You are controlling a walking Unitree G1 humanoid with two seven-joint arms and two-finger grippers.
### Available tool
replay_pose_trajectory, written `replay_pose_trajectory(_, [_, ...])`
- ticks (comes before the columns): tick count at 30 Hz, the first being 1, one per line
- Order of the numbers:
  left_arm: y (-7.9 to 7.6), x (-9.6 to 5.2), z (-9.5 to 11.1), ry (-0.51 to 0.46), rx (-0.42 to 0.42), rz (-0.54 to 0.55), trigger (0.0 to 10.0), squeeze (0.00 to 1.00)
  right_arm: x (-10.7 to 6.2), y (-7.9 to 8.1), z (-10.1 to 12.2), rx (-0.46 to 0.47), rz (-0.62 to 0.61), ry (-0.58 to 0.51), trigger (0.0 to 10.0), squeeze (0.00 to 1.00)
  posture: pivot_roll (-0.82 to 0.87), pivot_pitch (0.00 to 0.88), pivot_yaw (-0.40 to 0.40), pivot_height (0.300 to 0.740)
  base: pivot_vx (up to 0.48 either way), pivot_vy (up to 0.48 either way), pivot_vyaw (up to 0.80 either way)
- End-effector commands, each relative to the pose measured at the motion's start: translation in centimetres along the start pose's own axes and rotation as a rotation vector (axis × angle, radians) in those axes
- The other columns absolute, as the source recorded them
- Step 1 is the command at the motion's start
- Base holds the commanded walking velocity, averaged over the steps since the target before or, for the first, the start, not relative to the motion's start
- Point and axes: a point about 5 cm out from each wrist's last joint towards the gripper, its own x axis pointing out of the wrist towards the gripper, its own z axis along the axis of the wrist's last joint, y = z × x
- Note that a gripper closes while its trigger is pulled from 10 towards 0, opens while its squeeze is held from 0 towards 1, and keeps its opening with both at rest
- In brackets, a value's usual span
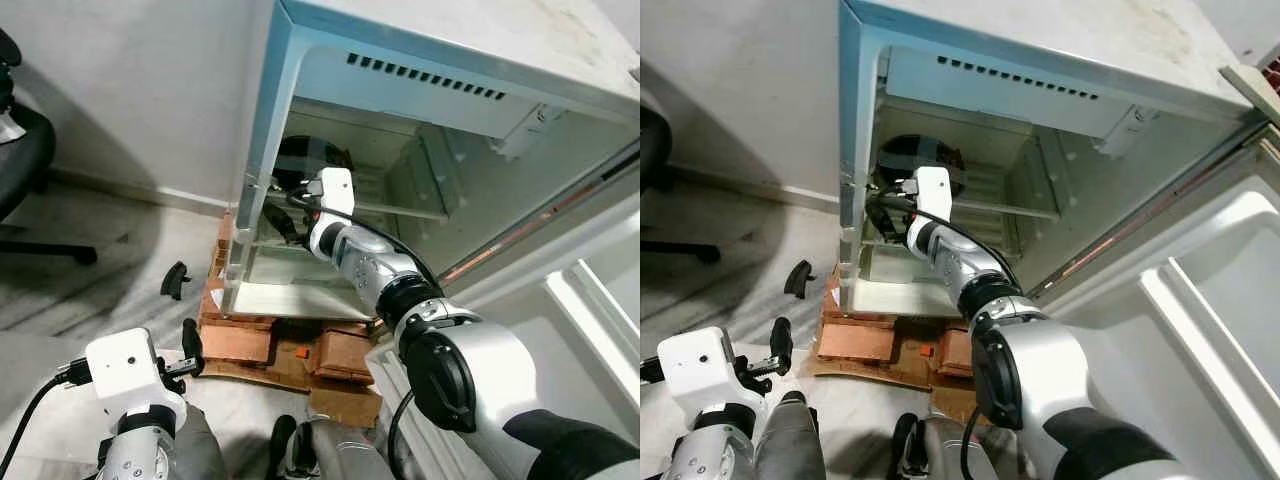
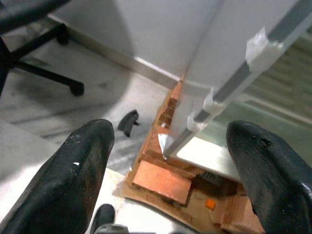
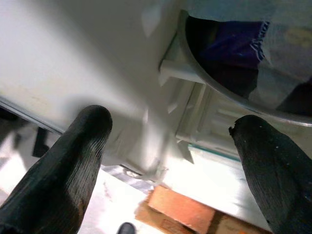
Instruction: Restocking fridge
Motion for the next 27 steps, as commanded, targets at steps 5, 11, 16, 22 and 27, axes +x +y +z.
replay_pose_trajectory(5, [-0.9,0.3,1.0,-0.046,0.032,-0.055,10.0,0.00,0.2,0.7,1.9,-0.113,0.029,-0.060,10.0,0.00,0.31,0.228,-0.276,0.740,0.000,0.000,0.00])
replay_pose_trajectory(11, [-1.1,1.8,1.3,-0.071,0.028,-0.075,10.0,0.00,-1.0,-2.6,3.1,-0.103,-0.029,-0.132,10.0,0.00,0.29,0.170,-0.251,0.740,0.000,0.000,0.00])
replay_pose_trajectory(16, [-1.6,2.9,1.7,-0.107,0.049,-0.115,10.0,0.00,-2.4,-5.2,4.3,-0.093,-0.085,-0.208,10.0,0.00,0.27,0.120,-0.232,0.740,0.000,0.000,0.00])
replay_pose_trajectory(22, [-2.2,5.0,2.4,-0.154,0.080,-0.173,10.0,0.00,-4.0,-7.1,5.1,-0.131,-0.082,-0.303,10.0,0.00,0.22,0.027,-0.179,0.740,0.000,0.000,0.00])
replay_pose_trajectory(27, [-3.4,6.3,1.8,-0.153,0.097,-0.238,10.0,0.00,-6.3,-8.3,3.7,-0.208,-0.096,-0.368,10.0,0.00,0.13,0.000,-0.134,0.740,0.000,0.000,0.00])
